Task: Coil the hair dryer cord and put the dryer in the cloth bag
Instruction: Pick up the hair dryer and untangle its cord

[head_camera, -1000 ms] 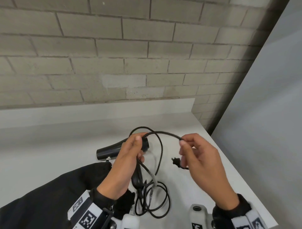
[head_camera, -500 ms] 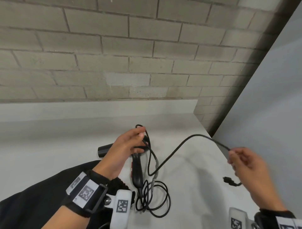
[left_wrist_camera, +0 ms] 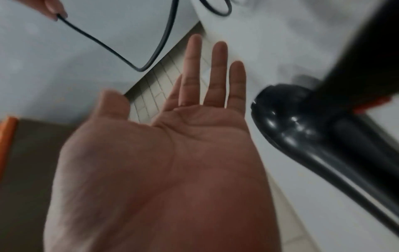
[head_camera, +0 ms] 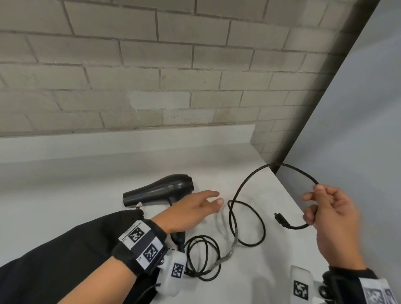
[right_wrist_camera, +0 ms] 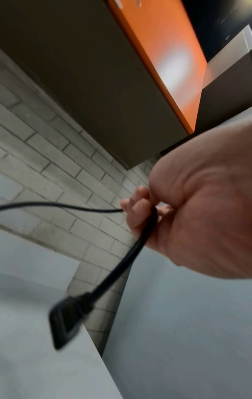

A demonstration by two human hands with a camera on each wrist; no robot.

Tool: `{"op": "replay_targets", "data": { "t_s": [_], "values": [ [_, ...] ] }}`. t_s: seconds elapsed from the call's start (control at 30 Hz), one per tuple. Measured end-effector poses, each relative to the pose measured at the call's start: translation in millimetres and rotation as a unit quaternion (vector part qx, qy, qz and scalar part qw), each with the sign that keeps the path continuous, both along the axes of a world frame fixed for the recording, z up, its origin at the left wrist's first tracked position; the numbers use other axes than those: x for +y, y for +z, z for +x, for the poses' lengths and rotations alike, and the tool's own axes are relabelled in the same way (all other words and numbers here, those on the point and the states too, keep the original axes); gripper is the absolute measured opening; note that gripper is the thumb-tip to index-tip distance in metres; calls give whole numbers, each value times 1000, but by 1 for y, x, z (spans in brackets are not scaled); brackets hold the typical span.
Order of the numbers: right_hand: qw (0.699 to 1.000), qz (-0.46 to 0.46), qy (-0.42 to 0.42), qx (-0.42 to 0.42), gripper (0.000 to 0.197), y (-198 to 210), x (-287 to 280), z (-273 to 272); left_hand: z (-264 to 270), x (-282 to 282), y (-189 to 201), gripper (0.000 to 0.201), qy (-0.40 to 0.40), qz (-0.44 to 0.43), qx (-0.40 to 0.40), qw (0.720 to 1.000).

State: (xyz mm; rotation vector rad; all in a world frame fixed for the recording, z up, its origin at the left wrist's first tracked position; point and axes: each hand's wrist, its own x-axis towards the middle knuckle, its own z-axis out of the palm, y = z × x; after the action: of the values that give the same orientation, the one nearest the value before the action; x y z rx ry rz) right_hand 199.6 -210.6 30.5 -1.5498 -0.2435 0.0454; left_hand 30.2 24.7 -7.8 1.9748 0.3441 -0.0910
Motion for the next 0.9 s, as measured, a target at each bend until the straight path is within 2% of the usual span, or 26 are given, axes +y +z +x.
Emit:
{"op": "replay_targets", "data": {
  "t_s": [0.07, 0.13, 0.2, 0.27, 0.3, 0.37, 0.4, 0.43, 0.57, 0.63, 0.7, 0.77, 0.83, 0.9],
  "values": [
    [999, -19, -42, 16, 15, -13, -8, 9, -13, 1, -14, 74, -25, 125, 33, 991],
    [996, -66, -48, 24, 12, -27, -12, 14, -25, -1, -29, 79, -94, 206, 80, 971],
    [991, -132, -21, 31, 14, -41, -13, 14, -33, -3, -42, 83, -138, 249, 111, 952],
    [982, -182, 18, 44, 11, -53, -10, 7, -38, -5, -51, 80, -149, 279, 122, 941],
    [978, -203, 36, 47, 10, -58, -7, 3, -39, -6, -54, 72, -150, 297, 117, 936],
    [965, -256, 56, 27, 10, -68, -1, -5, -40, -4, -57, 41, -141, 329, 67, 932],
    [956, -287, 61, 9, 13, -72, 3, -8, -41, -2, -58, 25, -126, 324, 31, 937],
    [947, -315, 65, -8, 17, -75, 7, -9, -42, 1, -57, 17, -109, 306, 1, 946],
    [908, -401, 76, -94, 47, -83, 16, -21, -48, 9, -35, 21, -10, 221, -89, 971],
    [908, -376, 85, -163, 41, -79, 21, -32, -52, 12, -16, 25, 60, 181, -142, 971],
    [905, -334, 107, -241, 29, -71, 28, -48, -53, 14, 7, 25, 117, 159, -210, 958],
    [899, -292, 154, -286, 24, -62, 37, -69, -52, 16, 30, 21, 167, 117, -279, 938],
    [895, -254, 241, -276, 35, -55, 47, -91, -49, 18, 52, 22, 186, 69, -315, 928],
    [883, -241, 335, -225, 62, -54, 60, -109, -45, 20, 70, 22, 181, 61, -333, 923]
  ]
}}
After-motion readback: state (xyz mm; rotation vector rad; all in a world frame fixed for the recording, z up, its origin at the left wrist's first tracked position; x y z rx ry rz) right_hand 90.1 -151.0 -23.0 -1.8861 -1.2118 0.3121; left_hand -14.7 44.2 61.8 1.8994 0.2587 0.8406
